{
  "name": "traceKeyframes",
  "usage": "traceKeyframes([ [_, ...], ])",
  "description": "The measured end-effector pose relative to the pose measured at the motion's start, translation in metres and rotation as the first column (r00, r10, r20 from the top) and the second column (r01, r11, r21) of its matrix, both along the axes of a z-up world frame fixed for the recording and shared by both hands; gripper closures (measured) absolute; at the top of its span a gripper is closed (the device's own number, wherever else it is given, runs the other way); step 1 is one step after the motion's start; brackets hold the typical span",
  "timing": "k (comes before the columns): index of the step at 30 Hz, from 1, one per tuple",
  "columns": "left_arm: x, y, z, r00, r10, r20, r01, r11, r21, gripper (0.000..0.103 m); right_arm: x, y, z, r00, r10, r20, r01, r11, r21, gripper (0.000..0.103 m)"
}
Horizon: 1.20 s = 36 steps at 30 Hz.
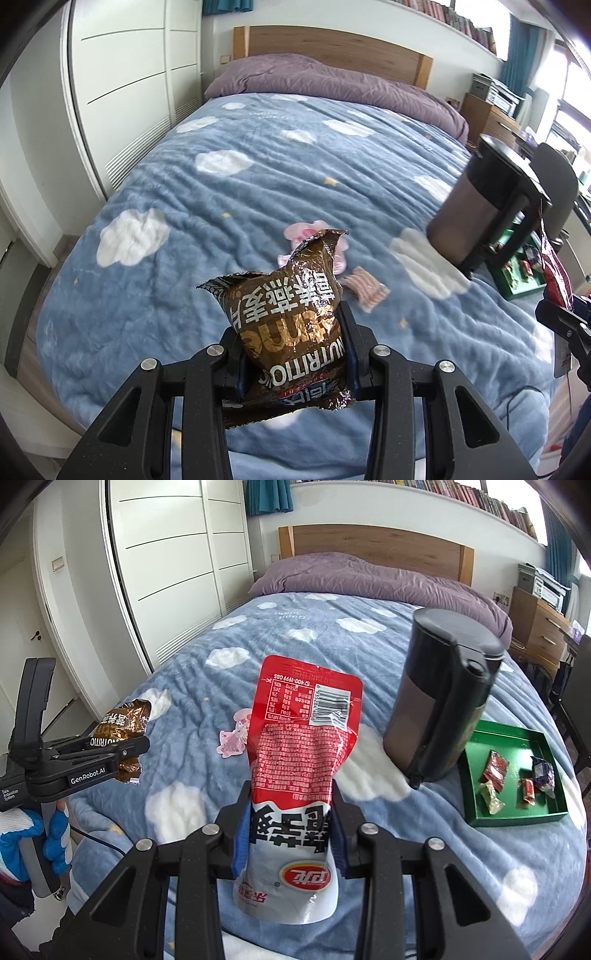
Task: Organize snacks
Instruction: 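Lift both packets and carry them over the green tray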
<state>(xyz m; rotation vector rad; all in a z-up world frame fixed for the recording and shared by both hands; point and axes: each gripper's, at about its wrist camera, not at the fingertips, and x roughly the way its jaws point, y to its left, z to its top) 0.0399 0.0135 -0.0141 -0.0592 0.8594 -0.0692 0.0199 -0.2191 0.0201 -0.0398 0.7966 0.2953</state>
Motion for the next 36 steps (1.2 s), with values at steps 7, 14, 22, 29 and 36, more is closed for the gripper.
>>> traceKeyframes([
  [7, -0.016, -0.031, 0.003, 0.998, -0.064, 0.002, 0.064, 0.998, 0.005, 0.069, -0.024, -0.027, -0.004, 0.998, -0.057, -0.013, 0.057, 0.998, 0.01, 0.052],
  [14, -0.027, -0.075, 0.006, 0.988, -0.153, 0.0, 0.153, 0.988, 0.029, 0.069, -0.041, -0.064, -0.007, 0.99, -0.138, -0.015, 0.138, 0.99, 0.028, 0.052],
  [22, -0.034, -0.142, 0.002, 0.958, -0.285, -0.026, 0.286, 0.955, 0.072, 0.069, -0.055, -0.12, -0.013, 0.968, -0.252, -0.014, 0.252, 0.965, 0.068, 0.052],
  [29, -0.038, -0.204, -0.01, 0.916, -0.394, -0.074, 0.4, 0.909, 0.115, 0.069, -0.058, -0.172, -0.031, 0.938, -0.345, -0.027, 0.346, 0.933, 0.095, 0.052],
  [36, -0.035, -0.258, -0.022, 0.872, -0.472, -0.128, 0.488, 0.86, 0.151, 0.069, -0.053, -0.21, -0.054, 0.917, -0.394, -0.063, 0.399, 0.908, 0.126, 0.052],
])
